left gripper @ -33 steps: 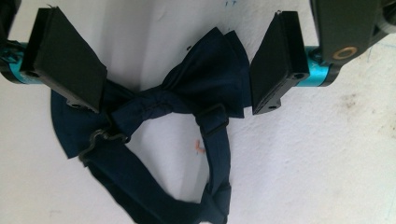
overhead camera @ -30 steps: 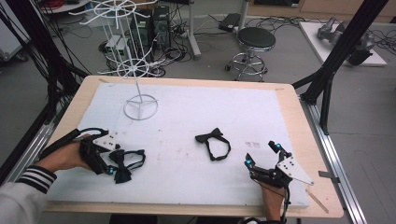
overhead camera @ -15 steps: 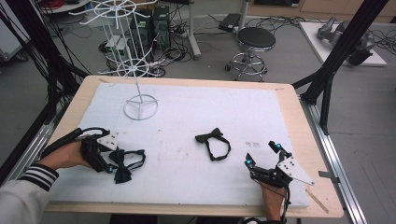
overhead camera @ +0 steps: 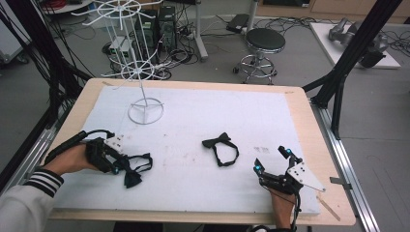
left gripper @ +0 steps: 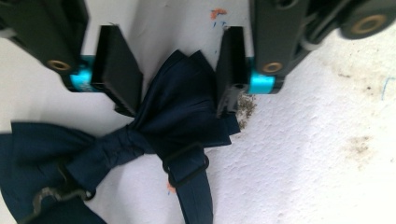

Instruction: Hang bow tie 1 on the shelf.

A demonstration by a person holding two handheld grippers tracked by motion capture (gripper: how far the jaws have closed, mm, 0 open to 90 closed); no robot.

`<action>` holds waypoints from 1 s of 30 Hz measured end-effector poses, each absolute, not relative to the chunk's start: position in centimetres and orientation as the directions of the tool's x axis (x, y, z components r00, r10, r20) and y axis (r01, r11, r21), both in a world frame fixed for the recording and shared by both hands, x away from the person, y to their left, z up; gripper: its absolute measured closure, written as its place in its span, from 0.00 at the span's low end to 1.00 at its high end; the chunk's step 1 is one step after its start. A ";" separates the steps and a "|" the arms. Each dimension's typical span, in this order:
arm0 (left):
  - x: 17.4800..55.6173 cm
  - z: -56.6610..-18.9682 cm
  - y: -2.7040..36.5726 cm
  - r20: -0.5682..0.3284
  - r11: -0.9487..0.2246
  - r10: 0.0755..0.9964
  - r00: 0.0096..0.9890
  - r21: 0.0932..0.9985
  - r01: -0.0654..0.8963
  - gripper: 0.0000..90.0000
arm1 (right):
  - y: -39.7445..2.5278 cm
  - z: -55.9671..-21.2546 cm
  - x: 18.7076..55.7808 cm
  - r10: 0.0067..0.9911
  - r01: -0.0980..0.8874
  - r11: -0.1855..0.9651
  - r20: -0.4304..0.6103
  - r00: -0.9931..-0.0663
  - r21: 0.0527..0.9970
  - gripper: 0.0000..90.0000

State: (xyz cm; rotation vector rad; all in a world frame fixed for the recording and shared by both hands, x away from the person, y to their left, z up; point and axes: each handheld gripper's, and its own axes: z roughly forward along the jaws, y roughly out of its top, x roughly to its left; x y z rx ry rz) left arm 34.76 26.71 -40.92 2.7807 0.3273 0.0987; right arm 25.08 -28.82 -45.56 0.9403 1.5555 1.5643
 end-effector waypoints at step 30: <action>34.1 -40.2 26.8 0.046 -0.840 0.376 0.926 0.440 0.319 0.93 | -28.8 -45.6 25.0 0.884 0.004 -0.007 0.008 -0.468 1.000 0.04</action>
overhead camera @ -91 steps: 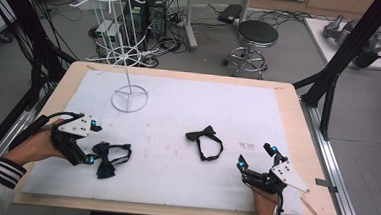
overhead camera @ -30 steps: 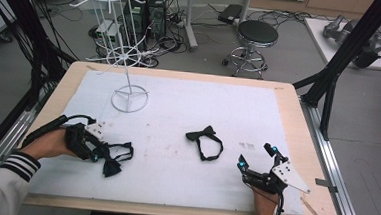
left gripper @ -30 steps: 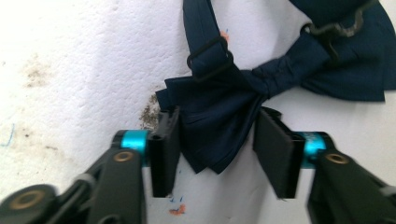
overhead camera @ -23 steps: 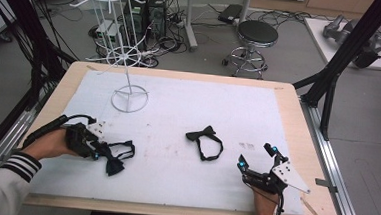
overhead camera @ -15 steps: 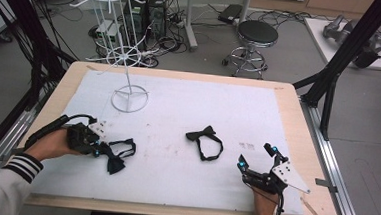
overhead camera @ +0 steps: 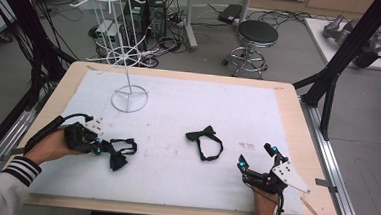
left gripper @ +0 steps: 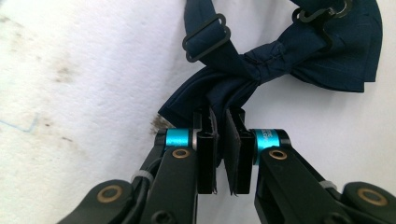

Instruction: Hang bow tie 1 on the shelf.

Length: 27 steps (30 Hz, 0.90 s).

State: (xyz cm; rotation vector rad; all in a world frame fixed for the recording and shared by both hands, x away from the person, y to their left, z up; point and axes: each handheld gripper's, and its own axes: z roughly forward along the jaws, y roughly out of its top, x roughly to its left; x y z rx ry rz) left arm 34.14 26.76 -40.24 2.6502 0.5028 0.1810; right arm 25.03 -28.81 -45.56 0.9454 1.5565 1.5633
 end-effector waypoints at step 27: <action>33.8 -37.2 28.2 0.079 -0.585 0.541 0.837 0.751 0.307 0.93 | -28.8 -45.6 25.0 0.883 0.001 -0.006 0.006 -0.469 1.000 0.04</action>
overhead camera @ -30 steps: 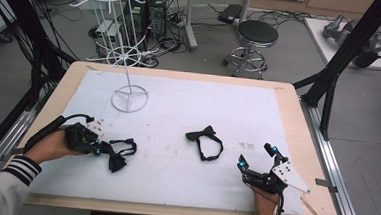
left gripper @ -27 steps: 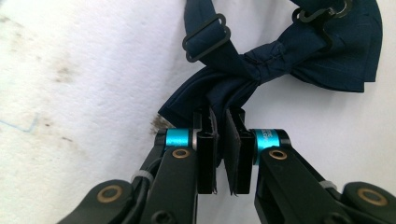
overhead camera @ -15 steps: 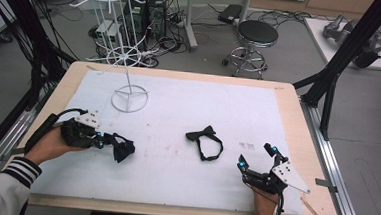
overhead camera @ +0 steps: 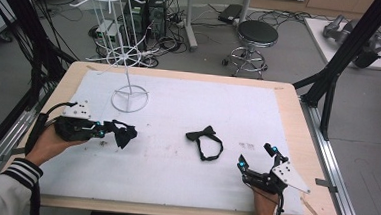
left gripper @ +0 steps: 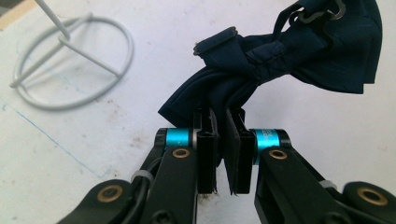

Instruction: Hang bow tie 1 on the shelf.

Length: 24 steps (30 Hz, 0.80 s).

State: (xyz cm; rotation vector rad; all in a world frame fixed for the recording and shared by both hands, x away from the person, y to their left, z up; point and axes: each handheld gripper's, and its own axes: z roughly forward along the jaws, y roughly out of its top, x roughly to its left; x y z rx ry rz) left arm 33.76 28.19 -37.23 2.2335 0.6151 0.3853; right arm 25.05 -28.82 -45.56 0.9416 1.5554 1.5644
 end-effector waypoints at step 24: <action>33.3 -34.5 30.6 0.044 -0.355 0.633 0.773 0.904 0.240 0.93 | -28.8 -45.6 25.0 0.884 0.001 -0.004 0.004 -0.468 1.000 0.04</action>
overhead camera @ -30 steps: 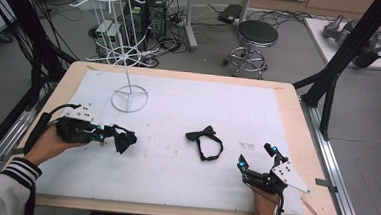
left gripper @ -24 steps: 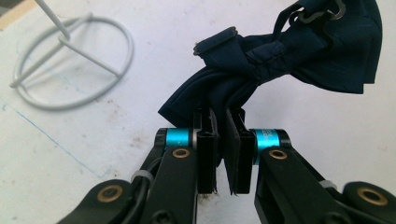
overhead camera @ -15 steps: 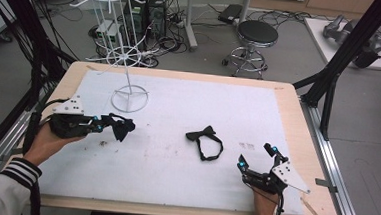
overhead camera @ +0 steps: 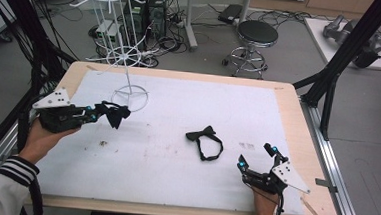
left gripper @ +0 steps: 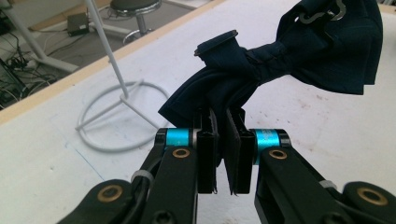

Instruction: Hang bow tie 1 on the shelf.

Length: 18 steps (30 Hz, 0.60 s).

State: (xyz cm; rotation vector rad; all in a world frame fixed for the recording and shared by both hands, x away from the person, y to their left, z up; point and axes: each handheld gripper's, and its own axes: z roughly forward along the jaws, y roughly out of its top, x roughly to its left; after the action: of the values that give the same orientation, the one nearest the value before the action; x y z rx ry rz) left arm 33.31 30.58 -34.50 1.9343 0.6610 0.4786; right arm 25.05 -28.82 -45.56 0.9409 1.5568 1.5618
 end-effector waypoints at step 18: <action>33.3 -32.4 31.9 0.018 -0.213 0.698 0.716 0.960 0.183 0.93 | -28.8 -45.6 25.0 0.884 0.002 -0.004 0.005 -0.468 1.000 0.04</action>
State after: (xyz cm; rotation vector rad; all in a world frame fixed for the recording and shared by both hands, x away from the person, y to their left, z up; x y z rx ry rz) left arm 33.26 31.86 -32.39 1.7574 0.7007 0.5502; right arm 25.05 -28.80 -45.55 0.9421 1.5565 1.5615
